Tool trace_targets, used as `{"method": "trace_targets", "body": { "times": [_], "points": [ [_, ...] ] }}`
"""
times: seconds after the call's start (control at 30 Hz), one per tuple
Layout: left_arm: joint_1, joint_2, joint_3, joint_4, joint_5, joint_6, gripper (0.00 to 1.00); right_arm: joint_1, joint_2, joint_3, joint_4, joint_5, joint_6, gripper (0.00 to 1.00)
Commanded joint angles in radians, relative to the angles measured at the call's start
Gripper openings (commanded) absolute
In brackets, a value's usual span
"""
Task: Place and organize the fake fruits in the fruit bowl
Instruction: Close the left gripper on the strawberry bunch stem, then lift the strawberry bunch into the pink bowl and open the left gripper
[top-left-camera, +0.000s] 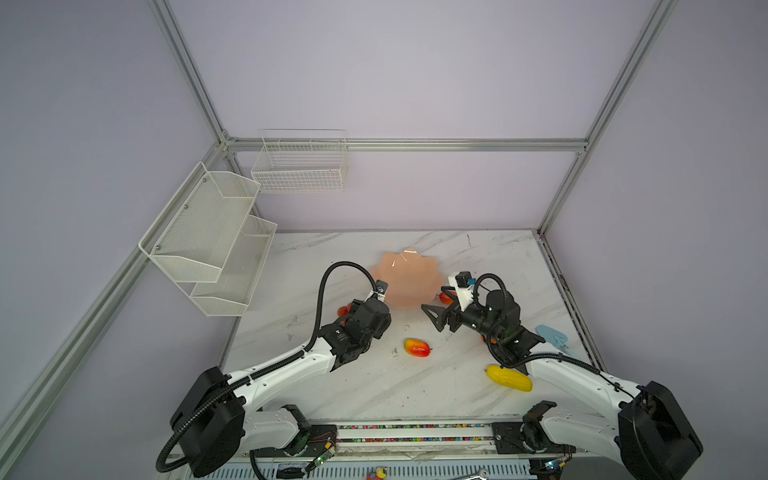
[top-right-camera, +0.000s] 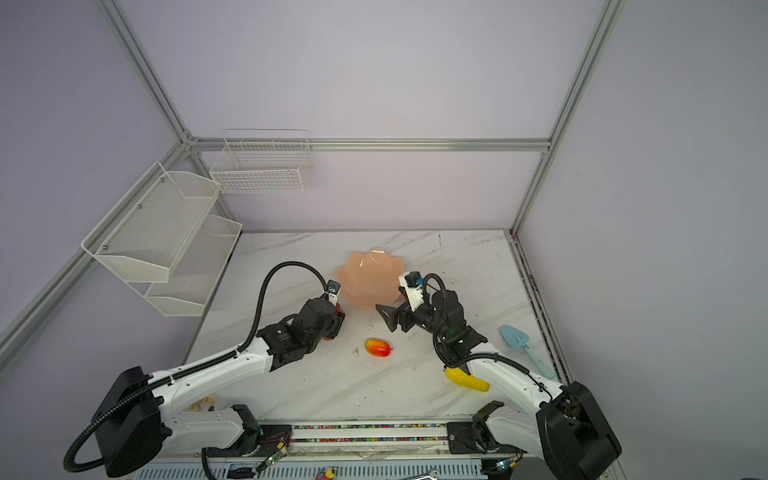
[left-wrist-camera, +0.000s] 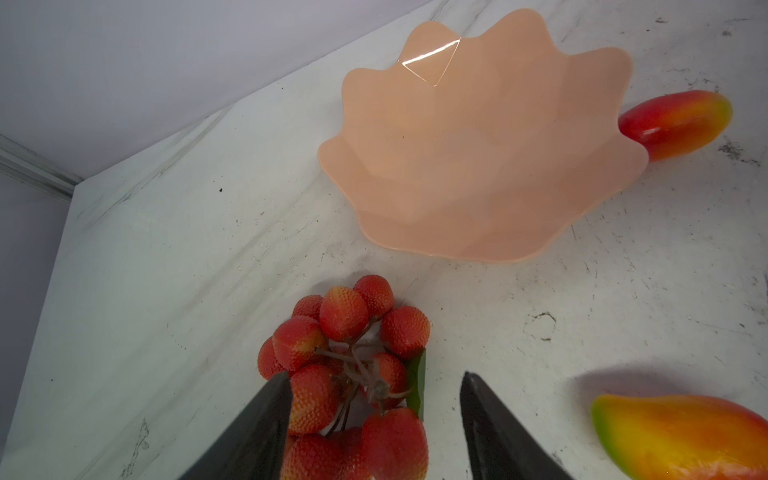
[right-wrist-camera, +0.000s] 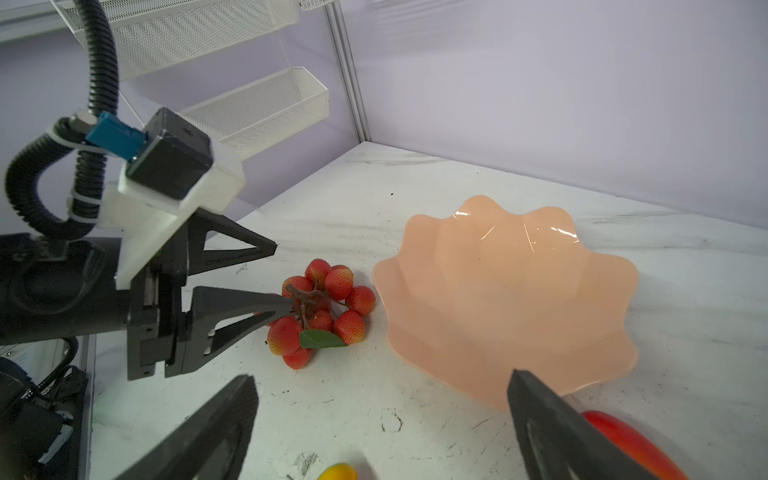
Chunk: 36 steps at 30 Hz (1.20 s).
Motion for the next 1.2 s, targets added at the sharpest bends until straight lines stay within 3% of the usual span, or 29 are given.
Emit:
{"method": "trace_targets", "body": {
  "times": [0.0, 0.2, 0.47, 0.7, 0.93, 1.17],
  "points": [
    [0.024, 0.038, -0.005, 0.041, -0.018, -0.031, 0.63, -0.004, 0.009, 0.001, -0.013, 0.002, 0.005, 0.97],
    [0.053, 0.082, -0.013, 0.063, -0.015, -0.056, 0.59, -0.006, 0.011, 0.001, -0.012, 0.001, 0.005, 0.97],
    [0.099, 0.121, -0.016, 0.108, 0.030, -0.048, 0.45, -0.005, 0.022, 0.005, -0.013, 0.001, 0.004, 0.97],
    [0.103, 0.123, -0.025, 0.103, 0.038, -0.053, 0.24, -0.007, 0.030, 0.007, -0.014, -0.003, 0.004, 0.97],
    [0.105, 0.047, -0.031, 0.039, -0.036, -0.042, 0.01, -0.008, 0.032, 0.007, -0.014, -0.003, 0.004, 0.97],
    [0.111, -0.099, -0.022, -0.012, -0.076, 0.014, 0.00, -0.010, 0.026, 0.005, -0.010, -0.005, 0.009, 0.97]
  ]
}}
